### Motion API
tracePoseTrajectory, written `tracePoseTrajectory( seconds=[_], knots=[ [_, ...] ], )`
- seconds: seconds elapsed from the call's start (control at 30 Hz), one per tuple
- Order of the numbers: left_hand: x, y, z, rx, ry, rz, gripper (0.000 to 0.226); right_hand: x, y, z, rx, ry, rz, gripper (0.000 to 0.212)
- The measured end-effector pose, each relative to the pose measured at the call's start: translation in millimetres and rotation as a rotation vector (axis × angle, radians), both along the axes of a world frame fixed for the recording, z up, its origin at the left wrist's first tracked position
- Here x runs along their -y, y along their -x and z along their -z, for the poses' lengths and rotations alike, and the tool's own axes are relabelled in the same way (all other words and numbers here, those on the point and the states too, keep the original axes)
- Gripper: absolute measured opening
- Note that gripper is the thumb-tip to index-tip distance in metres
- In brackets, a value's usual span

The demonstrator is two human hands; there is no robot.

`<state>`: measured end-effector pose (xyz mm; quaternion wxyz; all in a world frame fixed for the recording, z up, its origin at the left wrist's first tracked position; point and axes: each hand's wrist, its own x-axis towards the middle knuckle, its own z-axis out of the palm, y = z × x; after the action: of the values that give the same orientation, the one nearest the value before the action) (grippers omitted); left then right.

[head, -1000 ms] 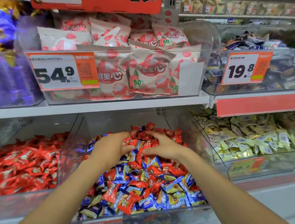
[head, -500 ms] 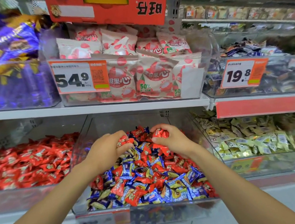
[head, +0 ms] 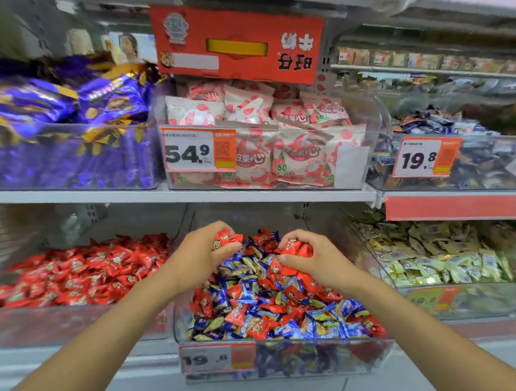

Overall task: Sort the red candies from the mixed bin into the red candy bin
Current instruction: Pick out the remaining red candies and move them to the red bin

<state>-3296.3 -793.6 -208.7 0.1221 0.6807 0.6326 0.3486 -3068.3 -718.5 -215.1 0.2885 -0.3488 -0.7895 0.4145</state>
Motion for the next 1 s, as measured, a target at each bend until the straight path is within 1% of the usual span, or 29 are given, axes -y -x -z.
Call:
tracePoseTrajectory(
  seconds=[0.1,0.17,0.3,0.4,0.5,0.53,0.57,0.6,0.67,0.7,0.73,0.8,0.83,0.9,0.93,1.0],
  knots=[
    [22,22,-6,0.025,-0.067,-0.016,0.009,20,24,-12,-0.041,-0.072,-0.052,0.010],
    [38,45,-7,0.041,-0.116,-0.077,0.008,32,52,-21,-0.054,-0.109,-0.111,0.011],
    [64,116,-1,0.053,-0.166,-0.324,0.011,48,128,-33,-0.059,-0.186,-0.211,0.016],
    [76,175,11,0.067,-0.140,-0.522,0.015,49,195,-30,-0.002,-0.271,-0.275,0.019],
    [79,219,25,0.057,-0.105,-0.646,0.022,40,255,-17,0.077,-0.342,-0.296,0.016],
    [78,230,30,0.056,-0.094,-0.658,0.026,37,271,-12,0.101,-0.353,-0.283,0.019],
    [77,238,33,0.059,-0.072,-0.653,0.031,32,285,-7,0.141,-0.353,-0.275,0.029],
    [76,245,36,0.052,-0.040,-0.636,0.039,28,296,-3,0.201,-0.341,-0.285,0.044],
    [76,249,39,-0.039,0.047,-0.620,0.059,19,307,5,0.316,-0.313,-0.345,0.073],
    [76,247,39,-0.094,0.083,-0.630,0.063,17,306,6,0.357,-0.311,-0.377,0.078],
    [76,244,40,-0.128,0.088,-0.634,0.063,15,301,7,0.383,-0.327,-0.394,0.077],
    [72,235,39,-0.132,0.031,-0.584,0.059,10,279,7,0.394,-0.394,-0.381,0.064],
    [69,228,38,-0.123,0.000,-0.537,0.058,7,265,6,0.369,-0.415,-0.368,0.056],
    [61,209,36,-0.135,-0.014,-0.452,0.054,6,238,0,0.273,-0.389,-0.360,0.044],
    [56,200,34,-0.149,-0.012,-0.436,0.053,7,229,-4,0.241,-0.375,-0.370,0.042],
    [50,185,28,-0.140,-0.015,-0.461,0.047,11,222,-12,0.256,-0.405,-0.404,0.042]
  ],
)
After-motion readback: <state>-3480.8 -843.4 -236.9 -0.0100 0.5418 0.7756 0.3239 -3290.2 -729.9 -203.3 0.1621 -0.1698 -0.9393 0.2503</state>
